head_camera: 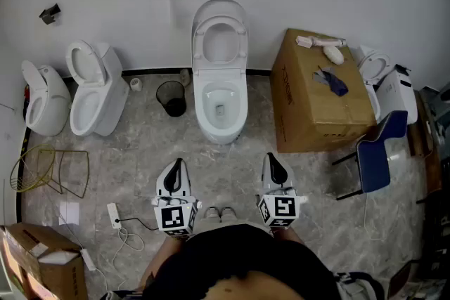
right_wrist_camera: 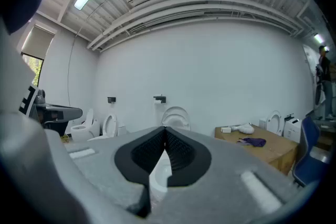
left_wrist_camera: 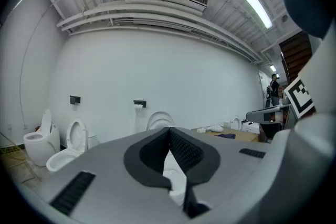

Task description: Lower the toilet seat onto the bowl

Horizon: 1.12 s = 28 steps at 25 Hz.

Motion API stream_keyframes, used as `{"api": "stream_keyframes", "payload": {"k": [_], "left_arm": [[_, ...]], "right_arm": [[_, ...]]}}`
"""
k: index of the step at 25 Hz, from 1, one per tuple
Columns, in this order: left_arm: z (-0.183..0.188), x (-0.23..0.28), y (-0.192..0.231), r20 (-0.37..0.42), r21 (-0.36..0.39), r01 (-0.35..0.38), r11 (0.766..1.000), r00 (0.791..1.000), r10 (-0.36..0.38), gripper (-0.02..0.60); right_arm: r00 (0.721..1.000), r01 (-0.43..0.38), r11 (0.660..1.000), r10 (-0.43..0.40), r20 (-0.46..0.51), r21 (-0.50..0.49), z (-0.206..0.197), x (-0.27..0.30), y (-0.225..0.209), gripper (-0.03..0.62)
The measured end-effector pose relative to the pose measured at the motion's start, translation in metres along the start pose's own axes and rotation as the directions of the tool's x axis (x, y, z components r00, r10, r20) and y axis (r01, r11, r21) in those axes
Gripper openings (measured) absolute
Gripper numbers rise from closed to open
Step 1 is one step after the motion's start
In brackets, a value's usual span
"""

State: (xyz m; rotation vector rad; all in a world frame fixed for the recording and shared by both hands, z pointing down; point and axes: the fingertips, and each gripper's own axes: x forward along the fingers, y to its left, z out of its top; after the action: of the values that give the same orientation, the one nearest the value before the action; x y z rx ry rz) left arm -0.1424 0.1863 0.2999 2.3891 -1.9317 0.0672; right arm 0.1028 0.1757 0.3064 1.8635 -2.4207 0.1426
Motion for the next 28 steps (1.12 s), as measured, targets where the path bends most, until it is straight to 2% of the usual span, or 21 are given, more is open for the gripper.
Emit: {"api": "stream_keyframes", "payload": {"k": [7,21,28], "left_arm": [[-0.003,-0.003,0.002,-0.023,-0.005,-0.002,1.0,1.0,0.002,0.003],[-0.003,0.001,-0.003,-0.013,0.0,0.009,1.0,1.0,-0.009,0.003],[-0.012,0.004,-0.005,-0.056,0.003,0.004,1.0,0.998,-0.004,0.005]], "right_arm": [[1.0,-0.008,1.0,0.008,-0.001,-0.003,0.0,0.0,0.004,0.006],[1.0,-0.015,1.0,0.015,-0.017,-0.002,-0.004,0.002,0.003,0.006],[1.0,-0.022,1.0,0.022,0.015,-0.001,0.0,0.004,0.001,0.006]]}}
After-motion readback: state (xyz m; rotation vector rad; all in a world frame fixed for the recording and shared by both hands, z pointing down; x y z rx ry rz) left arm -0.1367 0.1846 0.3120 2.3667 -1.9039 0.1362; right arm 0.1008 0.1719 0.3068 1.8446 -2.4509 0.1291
